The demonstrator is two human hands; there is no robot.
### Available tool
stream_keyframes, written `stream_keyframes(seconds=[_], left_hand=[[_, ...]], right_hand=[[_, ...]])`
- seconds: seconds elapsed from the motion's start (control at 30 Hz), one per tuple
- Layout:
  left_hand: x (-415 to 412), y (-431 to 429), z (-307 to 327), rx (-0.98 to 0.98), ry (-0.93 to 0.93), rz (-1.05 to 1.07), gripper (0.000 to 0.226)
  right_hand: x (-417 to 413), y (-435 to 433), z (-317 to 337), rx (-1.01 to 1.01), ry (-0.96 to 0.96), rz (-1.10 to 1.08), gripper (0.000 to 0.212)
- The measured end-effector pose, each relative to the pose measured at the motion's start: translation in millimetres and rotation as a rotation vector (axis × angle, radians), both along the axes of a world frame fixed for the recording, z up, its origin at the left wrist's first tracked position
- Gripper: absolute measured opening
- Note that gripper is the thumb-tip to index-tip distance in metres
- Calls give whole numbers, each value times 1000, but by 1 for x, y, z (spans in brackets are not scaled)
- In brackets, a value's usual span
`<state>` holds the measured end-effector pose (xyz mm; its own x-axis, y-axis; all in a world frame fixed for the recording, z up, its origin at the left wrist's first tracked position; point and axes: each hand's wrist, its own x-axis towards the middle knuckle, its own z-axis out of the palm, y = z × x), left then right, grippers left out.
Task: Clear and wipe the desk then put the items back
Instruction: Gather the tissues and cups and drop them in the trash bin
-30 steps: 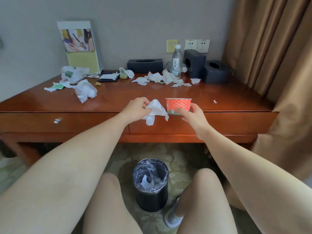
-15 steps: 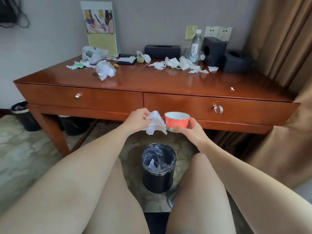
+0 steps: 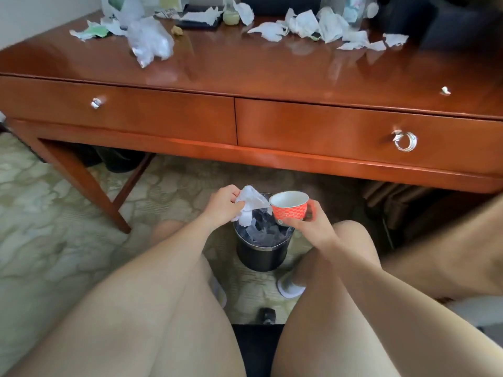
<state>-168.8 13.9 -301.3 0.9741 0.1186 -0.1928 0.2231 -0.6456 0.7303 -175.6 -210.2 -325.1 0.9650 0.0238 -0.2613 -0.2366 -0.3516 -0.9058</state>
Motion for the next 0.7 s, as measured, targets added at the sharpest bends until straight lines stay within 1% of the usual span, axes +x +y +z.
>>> stream_keyframes(seconds=[0.07,0.2,0.3,0.43,0.57,0.7], left_hand=[[5,4,-21,-36,47,25,14],[15,13,-57,-87,108,60,16],[32,9,-77,-89,138,85,14],[53,2,-109,-108,218,179,21],[69,-6,-129,-101,277,186,19],[82,-9,-140,-97,300,174,19]], right_hand=[[11,2,-21,-4,23,-35,77],[26,6,-64,-33,113,-70,82],[36,8,-90,-35,192,-100,82],[58,12,-106,-46,259,-125,84],[81,13,-123,-71,302,-151,85],[103,13,-136,-55,348,-178,87]])
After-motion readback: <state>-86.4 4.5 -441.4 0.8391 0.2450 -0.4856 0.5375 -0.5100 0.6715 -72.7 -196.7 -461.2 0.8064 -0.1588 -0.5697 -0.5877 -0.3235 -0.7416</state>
